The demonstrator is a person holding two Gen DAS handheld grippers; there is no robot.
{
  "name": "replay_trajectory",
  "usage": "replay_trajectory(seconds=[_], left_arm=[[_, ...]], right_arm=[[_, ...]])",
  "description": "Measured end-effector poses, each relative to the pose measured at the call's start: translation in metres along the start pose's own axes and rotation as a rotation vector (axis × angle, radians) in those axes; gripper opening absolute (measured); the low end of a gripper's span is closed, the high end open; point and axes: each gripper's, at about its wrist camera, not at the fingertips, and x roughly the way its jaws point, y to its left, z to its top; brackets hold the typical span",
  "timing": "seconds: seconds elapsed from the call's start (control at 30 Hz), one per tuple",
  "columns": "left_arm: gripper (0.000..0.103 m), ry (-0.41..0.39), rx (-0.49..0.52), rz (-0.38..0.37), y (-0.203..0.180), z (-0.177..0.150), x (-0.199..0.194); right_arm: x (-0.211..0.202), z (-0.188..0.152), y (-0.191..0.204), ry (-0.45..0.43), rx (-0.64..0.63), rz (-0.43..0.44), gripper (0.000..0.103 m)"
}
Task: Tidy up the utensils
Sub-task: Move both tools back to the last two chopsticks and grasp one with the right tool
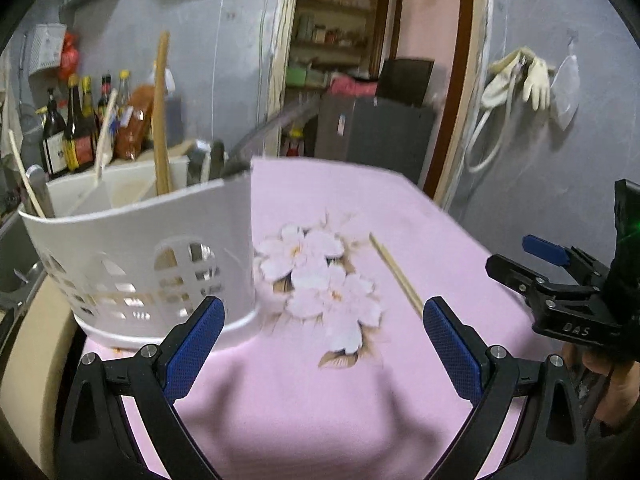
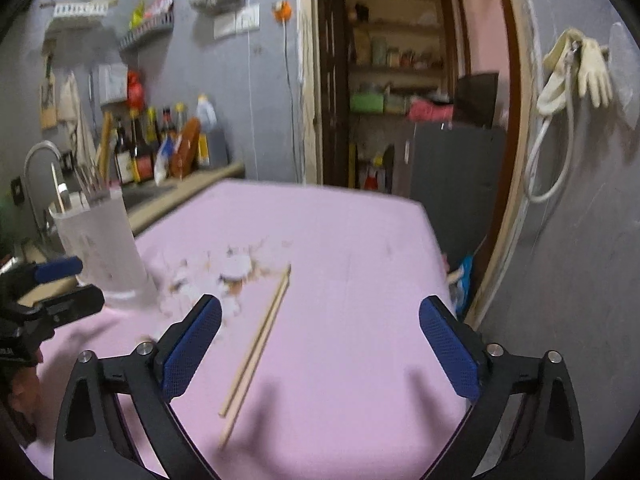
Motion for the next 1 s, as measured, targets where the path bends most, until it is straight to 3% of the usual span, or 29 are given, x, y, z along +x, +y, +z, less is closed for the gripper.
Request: replay_trajectory(seconds=[0.17,0.43,0.63,1.0], left_arm=[[0.097,0.079,-0.008,-0.006,0.003,-0.002,0.015],[0.093,0.186,-0.012,-0.027,0.004,-0.004,0.035],[0.072,0.260,-0.016,-0.046,0.004,-0.005,0.048],[0.069,0.285,-0.026,-0.057,0.004,0.003,0.055]], right_arm=[[0.021,-0.007,0.007,0.112,-0.040,0.017,0.074],[0.043,-0.013,0.010,0.235,-0.067,0.069,0.062],[0.053,-0.014,0.015,0.281,-0.092,0.098,0.061],[0.076,-0.010,0.030,0.326,-0.235,0.013,0.058]])
